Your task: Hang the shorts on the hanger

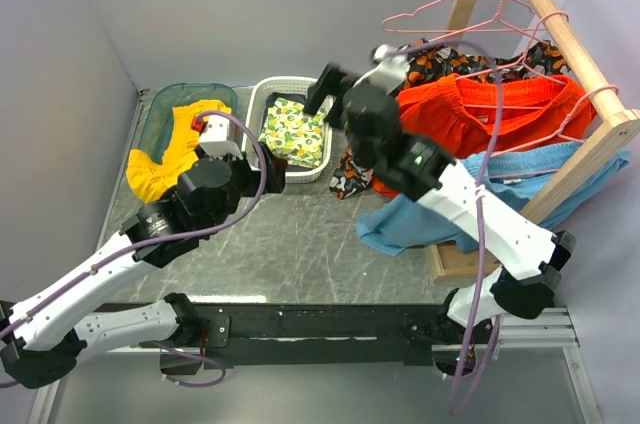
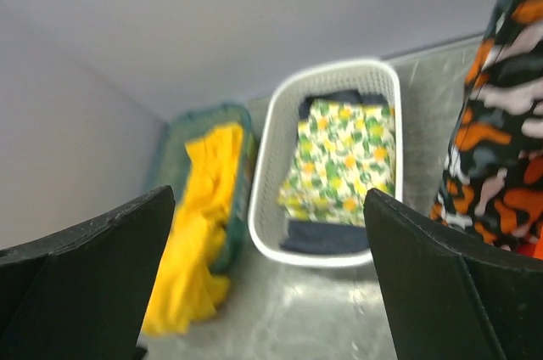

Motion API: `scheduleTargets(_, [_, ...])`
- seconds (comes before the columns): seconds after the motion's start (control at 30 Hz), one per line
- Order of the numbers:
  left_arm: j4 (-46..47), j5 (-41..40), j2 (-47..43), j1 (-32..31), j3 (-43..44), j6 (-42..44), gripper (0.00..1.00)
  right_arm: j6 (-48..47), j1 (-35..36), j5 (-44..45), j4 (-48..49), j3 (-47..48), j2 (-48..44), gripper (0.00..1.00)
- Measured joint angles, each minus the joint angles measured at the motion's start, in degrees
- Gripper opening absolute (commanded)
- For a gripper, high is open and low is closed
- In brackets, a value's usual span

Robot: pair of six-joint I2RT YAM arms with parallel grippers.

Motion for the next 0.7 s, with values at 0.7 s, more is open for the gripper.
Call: scheduleTargets(0.7, [10.08, 4.94, -8.63, 4.74, -29.05, -9.49, 0.96, -0.63, 21.42, 1.03, 12.79, -54.55, -32.41, 1.0])
